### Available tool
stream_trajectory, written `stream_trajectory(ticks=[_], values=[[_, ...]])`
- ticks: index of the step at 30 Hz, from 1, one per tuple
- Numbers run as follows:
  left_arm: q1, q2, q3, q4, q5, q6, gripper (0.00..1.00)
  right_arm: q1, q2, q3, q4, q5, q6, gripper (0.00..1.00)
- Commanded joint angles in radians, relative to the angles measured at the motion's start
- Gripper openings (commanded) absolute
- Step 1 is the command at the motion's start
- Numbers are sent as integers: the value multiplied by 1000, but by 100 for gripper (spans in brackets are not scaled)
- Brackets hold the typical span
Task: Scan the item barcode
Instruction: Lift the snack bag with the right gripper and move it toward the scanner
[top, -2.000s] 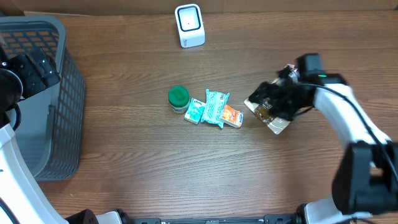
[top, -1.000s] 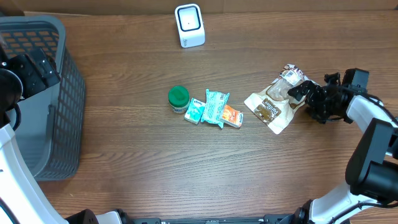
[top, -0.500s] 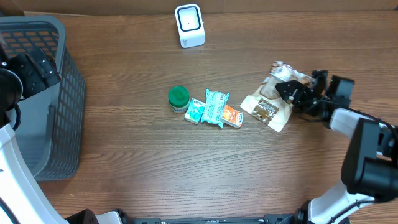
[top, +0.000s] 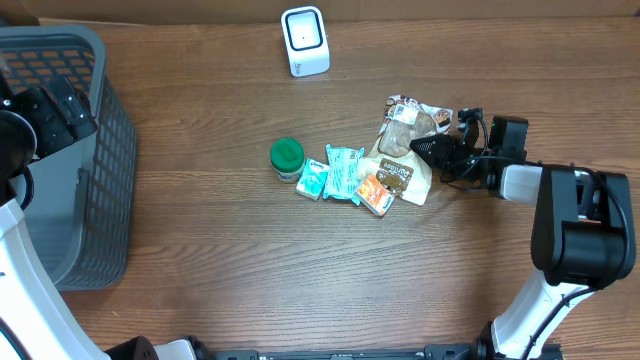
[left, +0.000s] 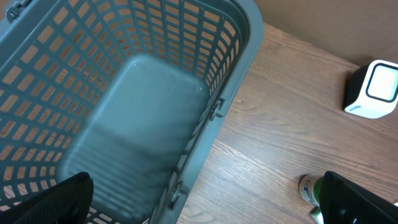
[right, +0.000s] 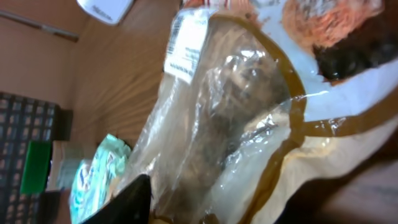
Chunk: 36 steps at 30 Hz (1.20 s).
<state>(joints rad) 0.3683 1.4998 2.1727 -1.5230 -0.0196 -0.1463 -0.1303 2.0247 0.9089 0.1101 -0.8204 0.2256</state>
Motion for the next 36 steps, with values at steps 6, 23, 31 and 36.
stream_trajectory(ticks=[6,23,31,36], values=[[4,5,7,4,-6,16,100,17,93,18,-190,-8,-52,14],[4,5,7,4,-6,16,100,12,-109,274,-724,-150,-158,4],[4,5,7,4,-6,16,100,40,-418,274,-877,-198,-304,4],[4,5,7,4,-6,16,100,94,-555,274,-1023,-228,-507,4]])
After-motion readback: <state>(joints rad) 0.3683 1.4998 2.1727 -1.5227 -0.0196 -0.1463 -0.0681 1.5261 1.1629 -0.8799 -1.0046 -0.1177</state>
